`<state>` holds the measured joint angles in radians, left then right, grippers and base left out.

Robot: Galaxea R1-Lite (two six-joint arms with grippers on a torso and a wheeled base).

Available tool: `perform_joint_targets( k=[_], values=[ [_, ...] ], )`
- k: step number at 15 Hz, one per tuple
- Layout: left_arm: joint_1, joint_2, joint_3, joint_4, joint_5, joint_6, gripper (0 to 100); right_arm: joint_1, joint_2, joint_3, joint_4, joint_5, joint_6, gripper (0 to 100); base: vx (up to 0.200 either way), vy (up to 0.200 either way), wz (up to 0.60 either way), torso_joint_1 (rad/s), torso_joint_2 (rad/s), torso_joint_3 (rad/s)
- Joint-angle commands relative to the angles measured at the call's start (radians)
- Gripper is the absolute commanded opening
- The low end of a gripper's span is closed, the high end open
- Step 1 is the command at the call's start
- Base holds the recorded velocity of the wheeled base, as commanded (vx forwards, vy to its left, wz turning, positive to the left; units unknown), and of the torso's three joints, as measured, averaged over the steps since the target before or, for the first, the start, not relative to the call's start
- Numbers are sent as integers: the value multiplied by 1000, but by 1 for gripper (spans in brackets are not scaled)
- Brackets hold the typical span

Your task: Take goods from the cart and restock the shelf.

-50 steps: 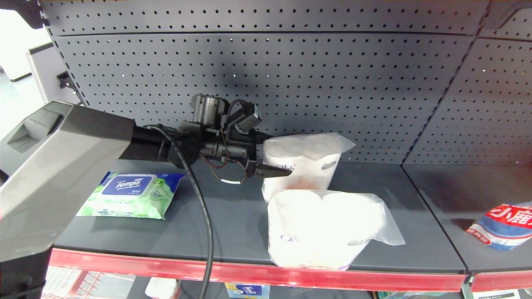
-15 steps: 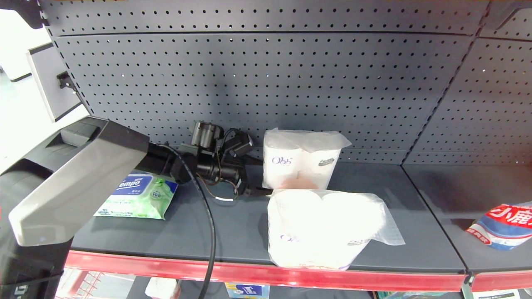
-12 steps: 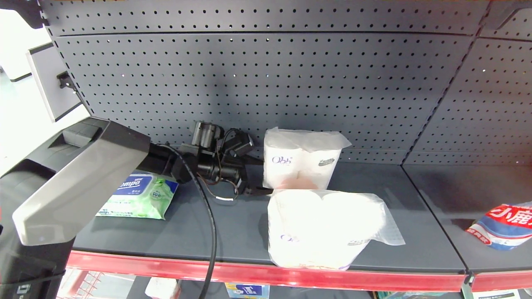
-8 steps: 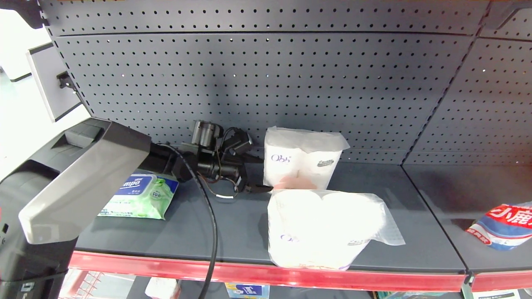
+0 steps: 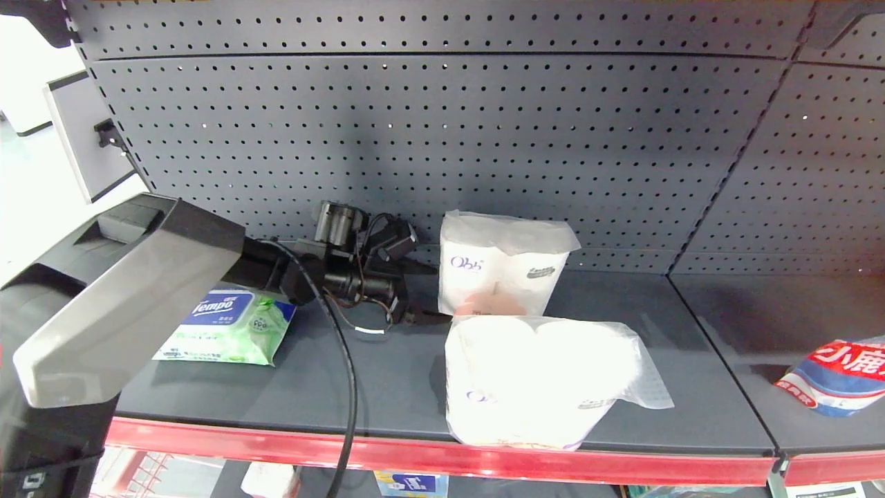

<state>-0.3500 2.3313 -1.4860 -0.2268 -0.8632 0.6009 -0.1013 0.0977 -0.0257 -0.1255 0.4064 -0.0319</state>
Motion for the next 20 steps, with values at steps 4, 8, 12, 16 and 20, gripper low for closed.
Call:
perform_joint_targets(
  k=[4,8,12,16,20],
  values=[
    [39,-239,277,3,-17,-47,100,0,1,18,0,6,1,100,0,0,0,0,0,0],
    [138,-434,443,3,-5,-59,100,2,1,17,46,0,3,100,0,0,0,0,0,0],
    [160,-742,658,3,127,-254,100,-9,83,-29,55,-18,3,100,0,0,0,0,0,0],
    [106,-1034,771,3,487,-581,100,-35,447,-243,52,-195,0,100,0,0,0,0,0,0],
    [108,-1304,839,173,610,-605,100,3,682,-324,50,-294,3,100,0,0,0,0,0,0]
  ],
)
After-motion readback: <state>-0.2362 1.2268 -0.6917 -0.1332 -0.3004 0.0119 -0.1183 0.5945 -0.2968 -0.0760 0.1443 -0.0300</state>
